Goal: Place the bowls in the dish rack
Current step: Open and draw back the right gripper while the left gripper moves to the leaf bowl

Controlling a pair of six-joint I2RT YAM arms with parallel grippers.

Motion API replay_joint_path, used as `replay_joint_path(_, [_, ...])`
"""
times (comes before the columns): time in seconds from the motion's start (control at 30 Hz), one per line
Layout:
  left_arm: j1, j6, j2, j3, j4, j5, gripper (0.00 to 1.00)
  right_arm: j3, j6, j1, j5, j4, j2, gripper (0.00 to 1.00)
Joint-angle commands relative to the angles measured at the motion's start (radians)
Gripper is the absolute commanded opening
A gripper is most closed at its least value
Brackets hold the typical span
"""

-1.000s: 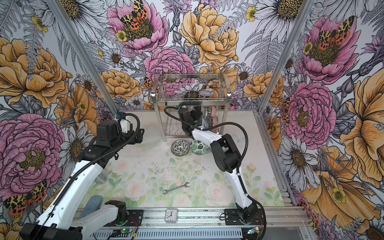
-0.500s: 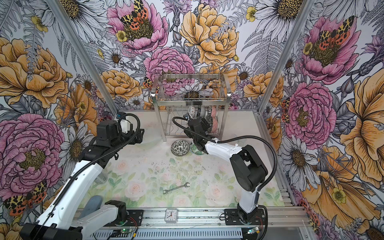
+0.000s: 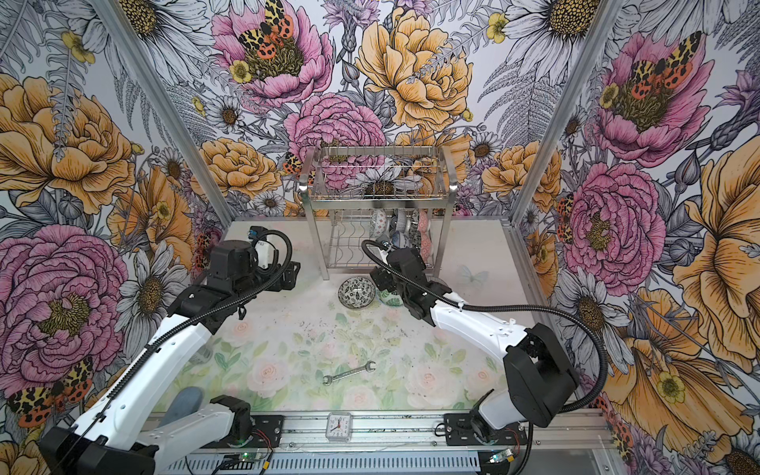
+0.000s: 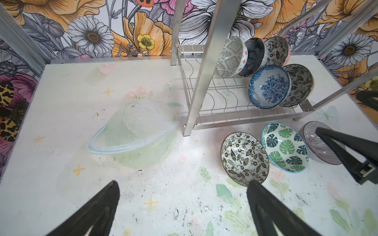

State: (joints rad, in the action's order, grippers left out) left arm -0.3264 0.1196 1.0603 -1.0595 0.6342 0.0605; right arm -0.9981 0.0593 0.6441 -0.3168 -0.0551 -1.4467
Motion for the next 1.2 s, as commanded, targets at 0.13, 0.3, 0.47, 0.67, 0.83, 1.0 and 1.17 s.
replay_joint_path(0.13, [-0.088, 0.152, -0.021, 0.112, -0.038, 0.076, 0.99, 0.019, -0.071, -0.031, 0.081, -0.051, 0.095, 1.0])
replay_joint_path(0.3, [-0.124, 0.236, -0.018, 0.2, -0.084, 0.009, 0.99, 0.018, -0.079, -0.039, 0.074, -0.063, 0.082, 1.0])
replay_joint_path(0.47, [-0.178, 0.281, -0.016, 0.261, -0.085, 0.02, 0.99, 0.021, -0.097, -0.041, 0.073, -0.065, 0.076, 1.0])
replay_joint_path(0.67, [-0.22, 0.311, -0.004, 0.289, -0.091, 0.024, 0.99, 0.027, -0.101, -0.04, 0.076, -0.068, 0.085, 1.0])
replay_joint_path(0.83, [-0.242, 0.332, 0.015, 0.309, -0.132, 0.011, 0.99, 0.028, -0.106, -0.041, 0.083, -0.07, 0.087, 1.0])
replay_joint_path(1.0, [-0.268, 0.342, 0.062, 0.318, -0.176, 0.001, 0.99, 0.03, -0.112, -0.041, 0.085, -0.069, 0.091, 1.0])
replay_joint_path(1.17, [-0.275, 0.338, 0.121, 0.313, -0.245, 0.015, 0.99, 0.033, -0.114, -0.04, 0.086, -0.074, 0.097, 1.0])
